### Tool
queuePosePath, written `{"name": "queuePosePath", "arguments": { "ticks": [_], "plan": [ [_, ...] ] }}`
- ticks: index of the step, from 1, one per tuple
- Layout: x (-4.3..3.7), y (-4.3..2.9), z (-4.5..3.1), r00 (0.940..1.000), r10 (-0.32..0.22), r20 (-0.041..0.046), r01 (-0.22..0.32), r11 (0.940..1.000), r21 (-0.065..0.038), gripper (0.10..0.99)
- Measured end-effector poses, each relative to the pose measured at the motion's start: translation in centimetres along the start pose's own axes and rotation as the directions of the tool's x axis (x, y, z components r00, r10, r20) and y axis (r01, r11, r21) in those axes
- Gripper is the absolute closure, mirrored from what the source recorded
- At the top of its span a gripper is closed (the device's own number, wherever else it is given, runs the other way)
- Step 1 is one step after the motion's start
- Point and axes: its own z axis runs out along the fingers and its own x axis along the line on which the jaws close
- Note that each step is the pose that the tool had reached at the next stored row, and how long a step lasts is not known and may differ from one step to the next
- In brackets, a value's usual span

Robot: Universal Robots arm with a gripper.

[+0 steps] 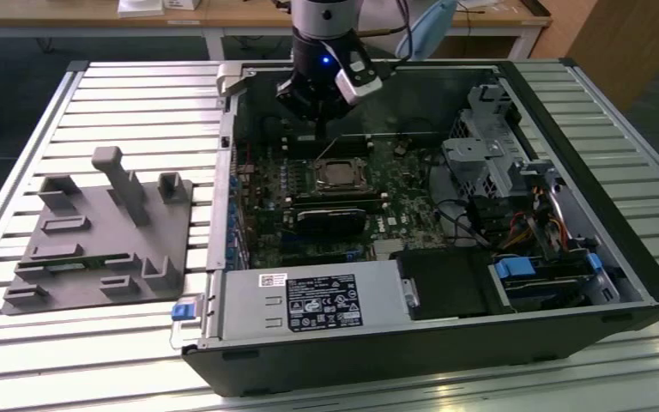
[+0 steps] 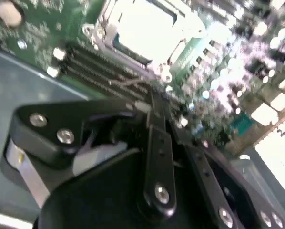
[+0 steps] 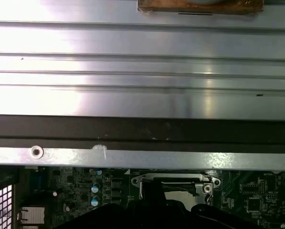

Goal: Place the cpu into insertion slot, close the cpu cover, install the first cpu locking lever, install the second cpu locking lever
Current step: 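Install the first cpu locking lever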

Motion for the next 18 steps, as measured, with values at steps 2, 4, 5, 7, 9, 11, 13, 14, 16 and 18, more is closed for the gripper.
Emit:
{"name": "queuePosePath", "arguments": {
  "ticks": [2,4,5,7,9,11,13,14,16,18],
  "plan": [
    [0.00,-0.06,0.03,1.0000,0.001,-0.0002,-0.001,0.9996,-0.027,0.980],
    [-0.02,-0.18,0.15,1.0000,0.001,-0.0001,-0.001,0.9992,-0.040,0.980],
    [-0.04,-0.22,0.24,1.0000,0.001,0.0000,-0.001,0.9990,-0.045,0.980],
    [-0.10,-0.25,0.47,1.0000,0.001,0.0000,-0.001,0.9989,-0.047,0.980],
    [-0.33,-0.25,0.65,1.0000,0.001,0.0000,-0.001,0.9989,-0.047,0.980],
    [-0.62,-0.26,0.81,1.0000,0.001,-0.0002,-0.001,0.9989,-0.047,0.980],
    [-0.93,-0.27,1.04,1.0000,0.001,-0.0001,-0.001,0.9989,-0.047,0.980],
    [-1.06,-0.27,1.18,1.0000,0.001,-0.0001,-0.001,0.9989,-0.047,0.980],
    [-1.38,-0.28,1.49,1.0000,0.001,0.0000,-0.001,0.9989,-0.047,0.980],
    [-1.75,-0.29,1.72,1.0000,0.001,-0.0001,-0.001,0.9989,-0.047,0.980]
  ]
}}
